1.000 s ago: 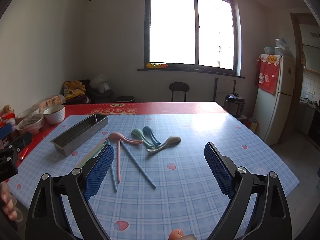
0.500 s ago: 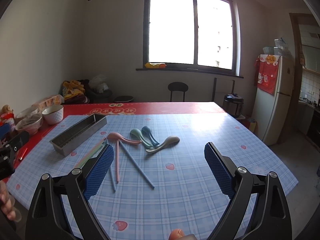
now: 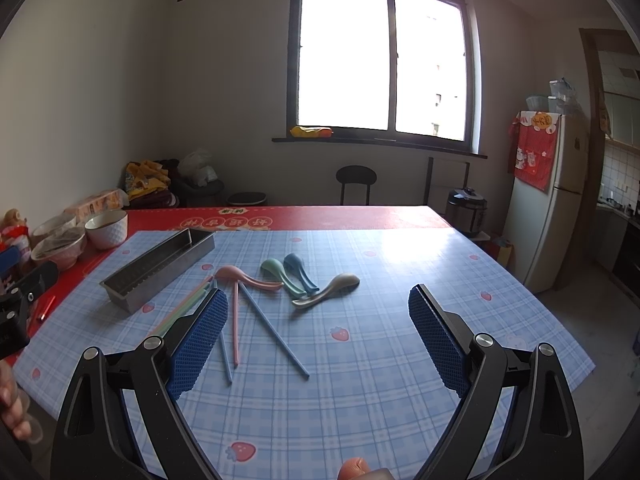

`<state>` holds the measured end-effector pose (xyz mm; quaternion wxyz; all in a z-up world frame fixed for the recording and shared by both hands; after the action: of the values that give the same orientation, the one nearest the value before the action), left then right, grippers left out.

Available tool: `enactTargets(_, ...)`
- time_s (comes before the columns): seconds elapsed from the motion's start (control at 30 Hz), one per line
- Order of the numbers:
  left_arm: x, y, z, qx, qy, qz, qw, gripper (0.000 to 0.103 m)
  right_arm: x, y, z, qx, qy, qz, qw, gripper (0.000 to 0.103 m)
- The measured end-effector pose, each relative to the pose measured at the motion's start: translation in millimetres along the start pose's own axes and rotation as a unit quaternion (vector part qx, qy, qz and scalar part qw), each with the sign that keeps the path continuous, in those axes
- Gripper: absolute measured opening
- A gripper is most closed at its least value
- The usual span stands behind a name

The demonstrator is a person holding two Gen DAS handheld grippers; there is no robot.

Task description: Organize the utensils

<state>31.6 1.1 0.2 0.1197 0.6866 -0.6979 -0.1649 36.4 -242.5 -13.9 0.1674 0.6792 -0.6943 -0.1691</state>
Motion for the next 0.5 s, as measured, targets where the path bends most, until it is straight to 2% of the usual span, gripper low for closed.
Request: enactTargets(0.5,-3.3,1.5,0.9,-0.001,0.003,0.003,1.0,0.098,-3.7,0.8,1.2,-0.003,0.002,0.003,1.0,0.089)
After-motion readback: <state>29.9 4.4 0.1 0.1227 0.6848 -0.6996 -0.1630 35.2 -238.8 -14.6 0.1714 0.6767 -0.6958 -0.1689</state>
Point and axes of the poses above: each gripper's, at about its wrist camera, not at the fingertips, and y roughly against the way its jaws point, x to its right, z to its underside, the point moved 4 cm from there along -y, roughly the way its jaws point, and after that the axes turned 5 degrees about -x, right-handed, at the moved point
